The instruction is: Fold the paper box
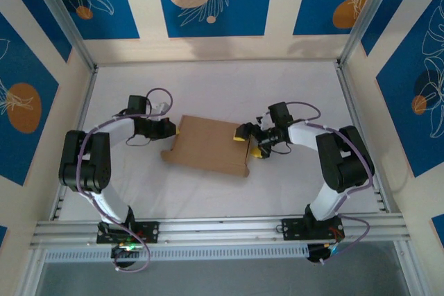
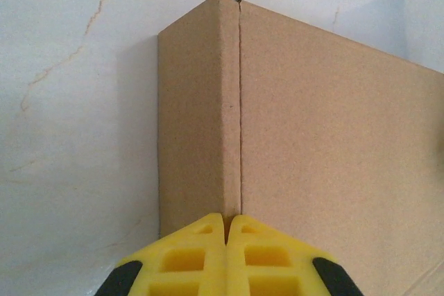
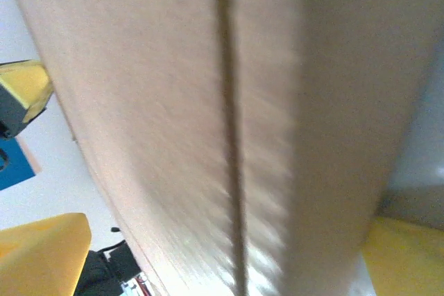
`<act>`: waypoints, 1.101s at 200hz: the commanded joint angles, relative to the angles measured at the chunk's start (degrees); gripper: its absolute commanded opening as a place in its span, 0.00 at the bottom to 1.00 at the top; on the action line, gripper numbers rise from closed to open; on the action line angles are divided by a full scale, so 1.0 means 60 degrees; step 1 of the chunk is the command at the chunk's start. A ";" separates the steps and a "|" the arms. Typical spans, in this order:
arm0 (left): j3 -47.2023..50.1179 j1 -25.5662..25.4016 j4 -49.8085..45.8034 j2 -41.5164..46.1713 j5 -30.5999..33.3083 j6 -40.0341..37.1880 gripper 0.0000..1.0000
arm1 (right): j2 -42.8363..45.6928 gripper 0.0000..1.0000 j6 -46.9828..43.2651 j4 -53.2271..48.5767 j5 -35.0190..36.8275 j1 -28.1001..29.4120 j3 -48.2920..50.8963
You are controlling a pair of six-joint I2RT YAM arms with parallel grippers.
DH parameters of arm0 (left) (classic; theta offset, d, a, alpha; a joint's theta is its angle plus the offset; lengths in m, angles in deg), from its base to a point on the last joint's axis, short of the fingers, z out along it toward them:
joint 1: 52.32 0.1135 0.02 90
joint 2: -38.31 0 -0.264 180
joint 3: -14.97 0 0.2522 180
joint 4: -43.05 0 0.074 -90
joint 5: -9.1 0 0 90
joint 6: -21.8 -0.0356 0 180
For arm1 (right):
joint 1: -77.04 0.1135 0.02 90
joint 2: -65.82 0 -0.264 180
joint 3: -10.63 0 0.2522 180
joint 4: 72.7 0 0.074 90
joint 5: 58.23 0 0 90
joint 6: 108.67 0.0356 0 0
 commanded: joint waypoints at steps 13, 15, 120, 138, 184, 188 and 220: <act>0.0429 0.0134 -0.0886 -0.0709 0.1424 -0.0054 0.00 | 0.0034 1.00 0.1329 0.2090 -0.1059 0.0457 0.0202; 0.0427 0.0122 -0.0883 -0.0697 0.1416 -0.0048 0.00 | 0.0069 1.00 0.1396 0.2190 -0.1060 0.0456 0.0236; 0.0441 -0.0375 -0.0874 0.0848 0.1615 0.0513 0.30 | 0.1833 0.63 0.2265 0.1052 -0.0492 0.0084 0.0380; 0.0466 -0.0386 -0.1106 0.1927 0.2623 0.0376 0.41 | 0.2103 0.57 0.1970 0.0593 -0.0358 -0.0021 0.0469; 0.0465 -0.1539 -0.1394 0.5057 0.6351 -0.0563 0.77 | 0.2591 0.49 0.2287 0.0115 -0.0674 -0.0569 0.0768; 0.0574 -0.1867 -0.1193 0.5430 0.6684 -0.0800 0.78 | 0.2603 0.48 0.2337 0.0085 -0.0731 -0.0614 0.0781; 0.0702 -0.4072 -0.0931 0.6994 0.7294 -0.2839 1.00 | 0.2709 0.46 0.2482 -0.0045 -0.1265 -0.0890 0.0805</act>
